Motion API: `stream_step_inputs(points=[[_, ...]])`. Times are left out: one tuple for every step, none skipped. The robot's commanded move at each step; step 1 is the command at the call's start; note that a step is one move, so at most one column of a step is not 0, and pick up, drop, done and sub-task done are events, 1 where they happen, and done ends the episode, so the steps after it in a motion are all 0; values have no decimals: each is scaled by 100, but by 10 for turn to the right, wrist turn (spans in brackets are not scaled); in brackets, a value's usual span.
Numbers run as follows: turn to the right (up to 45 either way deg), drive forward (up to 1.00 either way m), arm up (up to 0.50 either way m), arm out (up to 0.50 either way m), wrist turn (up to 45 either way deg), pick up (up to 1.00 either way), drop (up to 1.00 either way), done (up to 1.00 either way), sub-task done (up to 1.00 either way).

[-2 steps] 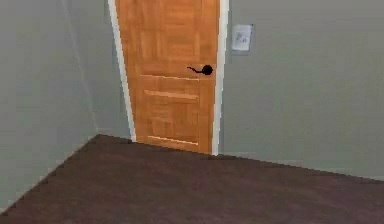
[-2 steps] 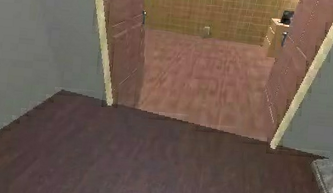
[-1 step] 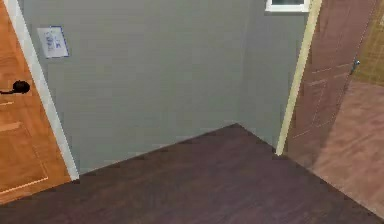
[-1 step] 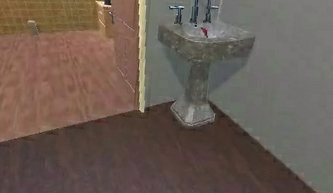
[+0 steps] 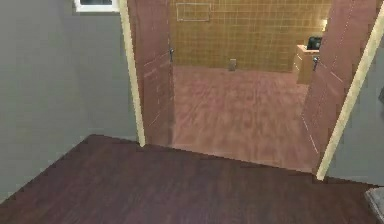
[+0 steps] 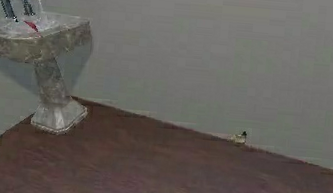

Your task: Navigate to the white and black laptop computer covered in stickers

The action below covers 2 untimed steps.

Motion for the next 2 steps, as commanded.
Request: stream_step_inputs(points=[[120, 0, 0, 0, 0, 0, 0, 0, 0], [0, 100, 0, 0, 0, 0, 0, 0, 0]])
